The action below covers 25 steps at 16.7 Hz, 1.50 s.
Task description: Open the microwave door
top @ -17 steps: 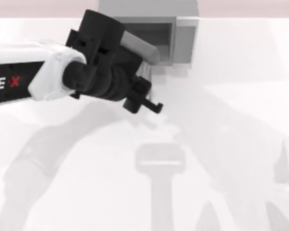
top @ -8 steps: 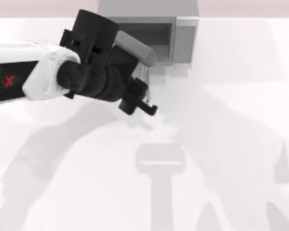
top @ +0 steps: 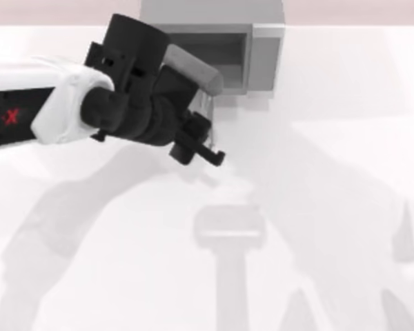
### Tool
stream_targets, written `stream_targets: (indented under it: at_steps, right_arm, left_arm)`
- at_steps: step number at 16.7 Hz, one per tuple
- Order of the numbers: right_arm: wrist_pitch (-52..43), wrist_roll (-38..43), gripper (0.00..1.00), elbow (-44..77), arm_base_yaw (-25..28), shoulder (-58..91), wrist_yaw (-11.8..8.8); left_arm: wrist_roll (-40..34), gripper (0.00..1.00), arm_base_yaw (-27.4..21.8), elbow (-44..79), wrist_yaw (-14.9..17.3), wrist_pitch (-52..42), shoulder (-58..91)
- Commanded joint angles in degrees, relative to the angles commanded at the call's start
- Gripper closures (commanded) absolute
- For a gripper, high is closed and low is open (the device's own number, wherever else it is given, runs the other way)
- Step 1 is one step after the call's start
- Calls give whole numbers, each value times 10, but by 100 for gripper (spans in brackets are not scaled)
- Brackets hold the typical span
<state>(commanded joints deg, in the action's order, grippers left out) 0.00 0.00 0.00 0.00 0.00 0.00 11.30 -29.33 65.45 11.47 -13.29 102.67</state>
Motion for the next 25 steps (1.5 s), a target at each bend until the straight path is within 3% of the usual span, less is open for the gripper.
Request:
stream_targets:
  at_steps: [13,20,25]
  right_arm:
    - [0,0,0,0,0,0,0]
    - [0,0,0,0,0,0,0]
    - [0,0,0,0,0,0,0]
  left_arm:
    - [0,100,0,0,0,0,0]
    - [31,100,13,-8,25,-6,-8]
    - [33,100,14,-8,26,-7,-8]
